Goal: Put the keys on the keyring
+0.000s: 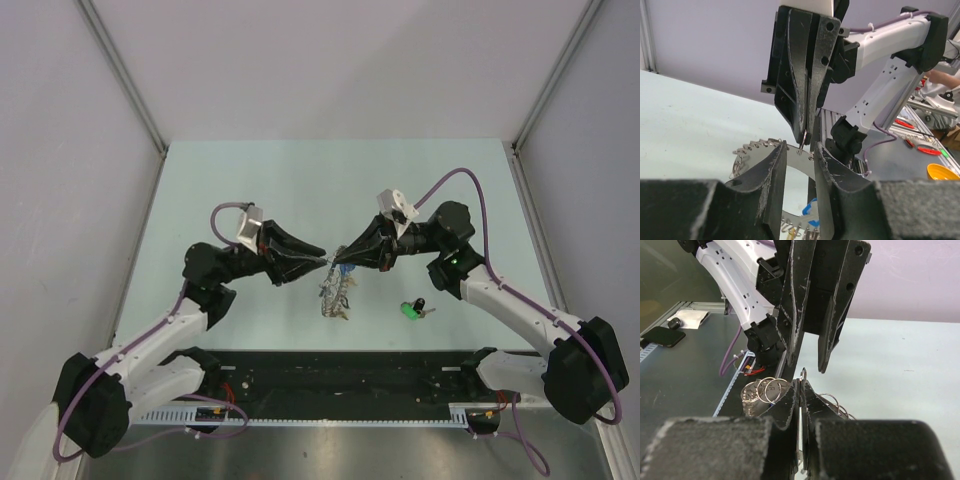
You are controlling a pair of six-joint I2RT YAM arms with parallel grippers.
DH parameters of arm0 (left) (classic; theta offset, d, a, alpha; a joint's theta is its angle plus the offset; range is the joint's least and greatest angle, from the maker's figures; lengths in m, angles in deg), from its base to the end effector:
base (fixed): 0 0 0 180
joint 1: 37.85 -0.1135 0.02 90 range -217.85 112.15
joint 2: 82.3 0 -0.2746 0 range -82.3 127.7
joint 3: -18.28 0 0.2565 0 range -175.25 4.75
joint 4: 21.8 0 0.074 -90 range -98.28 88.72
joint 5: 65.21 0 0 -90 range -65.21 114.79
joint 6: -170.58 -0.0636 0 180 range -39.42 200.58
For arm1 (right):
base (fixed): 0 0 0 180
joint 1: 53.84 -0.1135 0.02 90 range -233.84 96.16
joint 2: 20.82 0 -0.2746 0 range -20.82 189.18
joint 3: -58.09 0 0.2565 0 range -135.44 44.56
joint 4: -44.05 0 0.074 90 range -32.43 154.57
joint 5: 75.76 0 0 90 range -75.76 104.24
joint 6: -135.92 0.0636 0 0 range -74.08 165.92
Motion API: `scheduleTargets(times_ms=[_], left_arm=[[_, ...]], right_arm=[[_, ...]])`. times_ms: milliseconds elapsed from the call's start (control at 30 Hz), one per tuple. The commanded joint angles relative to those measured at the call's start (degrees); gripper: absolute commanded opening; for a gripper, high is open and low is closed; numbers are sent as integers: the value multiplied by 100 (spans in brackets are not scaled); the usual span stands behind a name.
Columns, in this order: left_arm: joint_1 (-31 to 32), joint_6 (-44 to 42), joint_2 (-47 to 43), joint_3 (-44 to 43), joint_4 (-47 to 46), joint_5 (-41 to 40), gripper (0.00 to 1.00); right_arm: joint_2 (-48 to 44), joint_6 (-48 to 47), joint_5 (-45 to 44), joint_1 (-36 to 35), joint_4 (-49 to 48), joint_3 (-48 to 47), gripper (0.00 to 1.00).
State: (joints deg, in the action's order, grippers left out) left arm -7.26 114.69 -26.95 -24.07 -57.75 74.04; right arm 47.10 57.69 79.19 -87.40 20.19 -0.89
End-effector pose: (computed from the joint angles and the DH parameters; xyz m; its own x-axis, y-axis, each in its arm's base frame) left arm 0.1650 -0.1535 0.3267 -0.2451 -0.2803 -0.9281 0.9605 0.0600 -0.2718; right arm 0.1912 0.1960 0.3541 0.0135 0.1126 -0.9935 -0.9870 -0.1574 -0.0312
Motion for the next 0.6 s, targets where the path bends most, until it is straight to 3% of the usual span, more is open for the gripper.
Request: scheduleTargets(times_ms=[0,467,567], left_arm=[[-44,193,-104,-1,-423,-110,33],[78,17,204,-194,-54,137,33],[114,-80,187,-194,52,111,29]], right_arm=[[-174,-105,-70,-19,-234,-104,0],[-174,-61,-105,-54,-296,-104,0],[-191,-61,-123,-63,-287,-113,0]])
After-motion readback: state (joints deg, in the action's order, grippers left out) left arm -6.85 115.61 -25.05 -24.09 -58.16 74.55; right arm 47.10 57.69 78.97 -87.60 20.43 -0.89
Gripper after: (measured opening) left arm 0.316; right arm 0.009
